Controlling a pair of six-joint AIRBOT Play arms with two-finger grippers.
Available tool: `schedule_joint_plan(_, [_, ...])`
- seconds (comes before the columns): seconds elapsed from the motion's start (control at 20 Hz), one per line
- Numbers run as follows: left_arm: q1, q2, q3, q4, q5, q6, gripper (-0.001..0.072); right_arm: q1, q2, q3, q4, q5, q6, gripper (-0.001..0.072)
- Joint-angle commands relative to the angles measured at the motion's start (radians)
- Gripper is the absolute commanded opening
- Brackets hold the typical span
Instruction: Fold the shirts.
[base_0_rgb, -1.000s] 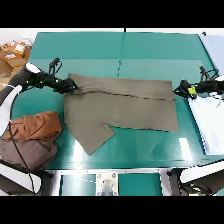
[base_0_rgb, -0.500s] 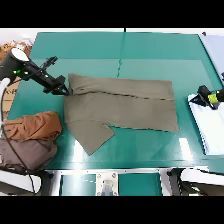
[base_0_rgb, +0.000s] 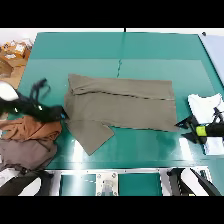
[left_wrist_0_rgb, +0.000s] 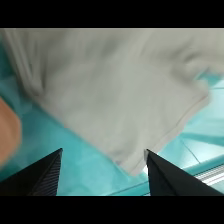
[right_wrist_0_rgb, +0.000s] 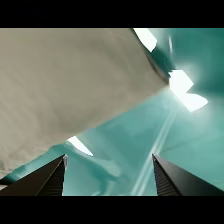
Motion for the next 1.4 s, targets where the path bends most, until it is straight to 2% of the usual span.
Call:
schedule_joint_plan(0.0, [-0.089, 0.086, -0.261, -0.031, 0.189, -0.076, 0.0578, -0.003, 0.033, -0.153, 0.096, -0.122, 0.014, 0.0600])
schedule_joint_plan(0.15, [-0.166, 0.059, -0.387, -0.156, 0.427, -0.074, 0.0578, -0.002, -0.005, -0.228, 0.235, -0.275, 0.012, 0.0599])
schedule_joint_plan(0.25, [-0.190, 0.016, -0.412, -0.218, 0.539, -0.070, 0.0577, -0.002, -0.055, -0.237, 0.270, -0.343, 0.010, 0.0599])
schedule_joint_plan(0.5, [-0.235, -0.095, -0.409, -0.439, 0.660, 0.071, 0.0573, 0.091, -0.173, -0.234, 0.534, -0.503, -0.136, 0.0586])
schedule_joint_plan(0.6, [-0.235, -0.096, -0.397, -0.467, 0.665, 0.111, 0.0246, 0.130, -0.209, -0.225, 0.588, -0.539, -0.149, 0.0528])
schedule_joint_plan(0.65, [-0.234, -0.095, -0.381, -0.464, 0.656, 0.134, 0.0083, 0.145, -0.223, -0.214, 0.586, -0.540, -0.150, 0.0319])
schedule_joint_plan(0.7, [-0.234, -0.095, -0.360, -0.459, 0.631, 0.159, 0.0030, 0.152, -0.227, -0.208, 0.587, -0.539, -0.183, 0.0065])
schedule_joint_plan(0.75, [-0.235, -0.095, -0.332, -0.430, 0.583, 0.164, 0.0029, 0.152, -0.227, -0.206, 0.586, -0.526, -0.216, 0.0013])
schedule_joint_plan(0.8, [-0.234, -0.095, -0.303, -0.377, 0.525, 0.153, 0.0028, 0.146, -0.226, -0.202, 0.573, -0.502, -0.242, 0.0013])
schedule_joint_plan(1.0, [-0.235, -0.029, -0.197, -0.078, 0.233, -0.005, 0.0027, 0.035, -0.179, -0.173, 0.383, -0.291, -0.237, 0.0013])
schedule_joint_plan(1.2, [-0.235, 0.174, -0.193, -0.037, 0.091, -0.080, 0.0027, -0.069, 0.003, -0.172, 0.202, -0.135, -0.139, 0.0013])
schedule_joint_plan(1.35, [-0.235, 0.258, -0.150, -0.042, 0.076, -0.112, 0.0027, -0.091, 0.155, -0.138, 0.185, -0.036, -0.107, 0.0013])
